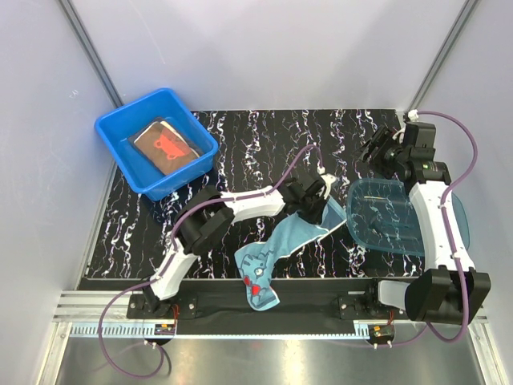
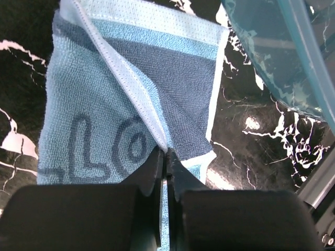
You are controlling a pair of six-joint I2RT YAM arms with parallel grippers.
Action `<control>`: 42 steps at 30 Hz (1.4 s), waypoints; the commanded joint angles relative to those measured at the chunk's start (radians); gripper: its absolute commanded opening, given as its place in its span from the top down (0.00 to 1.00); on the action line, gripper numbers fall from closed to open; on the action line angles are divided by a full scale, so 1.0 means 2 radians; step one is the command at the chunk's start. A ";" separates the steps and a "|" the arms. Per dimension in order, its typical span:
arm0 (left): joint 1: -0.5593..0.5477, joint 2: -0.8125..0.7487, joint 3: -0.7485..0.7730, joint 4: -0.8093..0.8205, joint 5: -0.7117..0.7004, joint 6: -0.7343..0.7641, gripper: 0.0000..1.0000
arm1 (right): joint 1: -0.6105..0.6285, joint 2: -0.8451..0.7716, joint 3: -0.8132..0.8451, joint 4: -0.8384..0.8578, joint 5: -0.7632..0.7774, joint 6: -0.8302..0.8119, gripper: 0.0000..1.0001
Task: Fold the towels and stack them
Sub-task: Flatten out the crumpled towel
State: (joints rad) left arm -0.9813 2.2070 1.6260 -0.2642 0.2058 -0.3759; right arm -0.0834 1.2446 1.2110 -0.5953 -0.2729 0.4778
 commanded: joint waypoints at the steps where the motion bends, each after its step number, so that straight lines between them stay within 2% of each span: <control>1: 0.008 -0.056 -0.006 -0.020 -0.006 0.012 1.00 | 0.000 0.009 0.002 0.005 -0.054 -0.036 0.30; 3: 0.020 -0.109 -0.018 -0.048 -0.015 0.027 1.00 | 0.006 0.032 0.019 -0.017 -0.085 -0.074 0.30; 8: 0.092 -0.167 -0.059 -0.106 0.012 0.081 1.00 | 0.073 0.113 0.038 -0.038 -0.074 -0.114 0.30; 12: 0.149 -0.170 -0.072 -0.146 0.063 0.117 1.00 | 0.086 0.173 0.045 -0.007 -0.107 -0.134 0.31; 16: 0.185 -0.161 -0.069 -0.174 0.014 0.167 1.00 | 0.092 0.263 0.104 -0.030 -0.144 -0.193 0.32; 21: 0.205 -0.115 -0.034 -0.195 0.018 0.196 1.00 | 0.097 0.350 0.183 -0.080 -0.185 -0.273 0.33; 26: 0.215 -0.097 -0.018 -0.189 0.021 0.202 1.00 | 0.111 0.327 0.132 -0.054 -0.183 -0.321 0.32; 31: 0.231 -0.083 -0.006 -0.188 0.027 0.212 1.00 | 0.113 0.368 0.155 -0.074 -0.183 -0.355 0.32; 36: 0.237 -0.073 0.009 -0.187 0.036 0.211 1.00 | 0.113 0.399 0.157 -0.078 -0.222 -0.385 0.38; 40: 0.237 -0.064 0.020 -0.188 0.041 0.210 1.00 | 0.112 0.390 0.132 -0.047 -0.220 -0.385 0.44; 42: 0.236 -0.058 0.025 -0.188 0.044 0.209 1.00 | 0.112 0.391 0.122 -0.038 -0.221 -0.384 0.43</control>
State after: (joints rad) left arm -0.5072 2.0697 1.6283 -0.6579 0.2596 0.0292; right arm 0.1394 2.0434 1.4700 -0.7216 -0.6777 -0.2584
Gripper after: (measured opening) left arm 0.016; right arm 0.562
